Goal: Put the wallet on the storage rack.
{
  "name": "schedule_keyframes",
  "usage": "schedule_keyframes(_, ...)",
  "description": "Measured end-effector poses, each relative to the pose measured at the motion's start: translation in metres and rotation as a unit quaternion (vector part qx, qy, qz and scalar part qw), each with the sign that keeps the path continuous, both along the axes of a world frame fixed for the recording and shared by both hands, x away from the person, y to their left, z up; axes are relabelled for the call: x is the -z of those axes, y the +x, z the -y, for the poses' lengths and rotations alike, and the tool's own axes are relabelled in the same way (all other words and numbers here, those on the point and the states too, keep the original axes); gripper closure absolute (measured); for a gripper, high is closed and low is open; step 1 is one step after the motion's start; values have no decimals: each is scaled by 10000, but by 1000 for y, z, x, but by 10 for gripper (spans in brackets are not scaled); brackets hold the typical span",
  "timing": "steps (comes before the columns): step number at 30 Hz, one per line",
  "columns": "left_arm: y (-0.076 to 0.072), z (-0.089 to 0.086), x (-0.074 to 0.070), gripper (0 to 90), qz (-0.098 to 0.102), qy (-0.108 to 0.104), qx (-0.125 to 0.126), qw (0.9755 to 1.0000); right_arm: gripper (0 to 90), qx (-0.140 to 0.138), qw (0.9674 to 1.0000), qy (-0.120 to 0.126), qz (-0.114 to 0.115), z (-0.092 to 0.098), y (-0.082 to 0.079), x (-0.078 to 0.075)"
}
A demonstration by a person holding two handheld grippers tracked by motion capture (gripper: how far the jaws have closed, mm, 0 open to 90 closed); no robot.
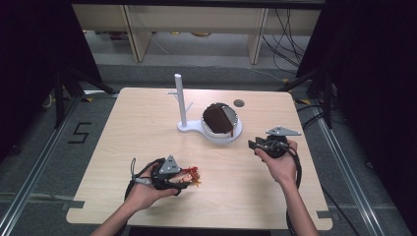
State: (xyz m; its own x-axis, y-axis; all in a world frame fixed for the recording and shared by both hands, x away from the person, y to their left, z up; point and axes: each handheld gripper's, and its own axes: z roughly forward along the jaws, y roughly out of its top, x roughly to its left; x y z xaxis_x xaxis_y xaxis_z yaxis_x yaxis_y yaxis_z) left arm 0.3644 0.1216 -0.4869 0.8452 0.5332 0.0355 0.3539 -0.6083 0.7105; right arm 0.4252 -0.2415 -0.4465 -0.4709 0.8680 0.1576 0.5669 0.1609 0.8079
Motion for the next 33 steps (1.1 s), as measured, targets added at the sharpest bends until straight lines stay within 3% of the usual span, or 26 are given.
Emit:
schedule_keyframes(3,1,2,-4,458,-56,215,136,9997,623,-145,9999,-92,5,2,1,0)
schedule_keyframes(6,3,7,-8,496,-181,495,246,9983,623,-99,9999,-125,65,1,1,1)
schedule_keyframes(9,9,12,-11,515,-407,946,402,9939,624,-43,10000,-9,-76,-2,-1,0)
schedule_keyframes(11,11,16,-11,518,-548,1008,345,9928,624,-144,9998,-139,-20,-1,1,-1)
schedule_keyframes(13,14,21,-11,518,-651,1115,328,9911,624,-96,9999,-81,-105,-3,-1,-1)
schedule_keyframes(15,18,23,-13,519,-735,1319,444,9875,624,-163,9997,-170,6,-2,1,-1)
schedule_keyframes(23,30,34,-15,517,-823,1602,592,9819,624,-122,9998,-39,-157,-2,-1,-1)
schedule_keyframes(25,31,36,-13,521,-926,1624,556,9808,625,-115,9999,-8,-128,-3,-1,0)
schedule_keyframes(27,31,37,-12,538,-929,1624,538,9809,624,-102,9999,-20,-104,-2,-1,0)
schedule_keyframes(33,34,41,-9,538,-984,1743,622,9778,624,-118,9999,-10,-91,-2,0,0)
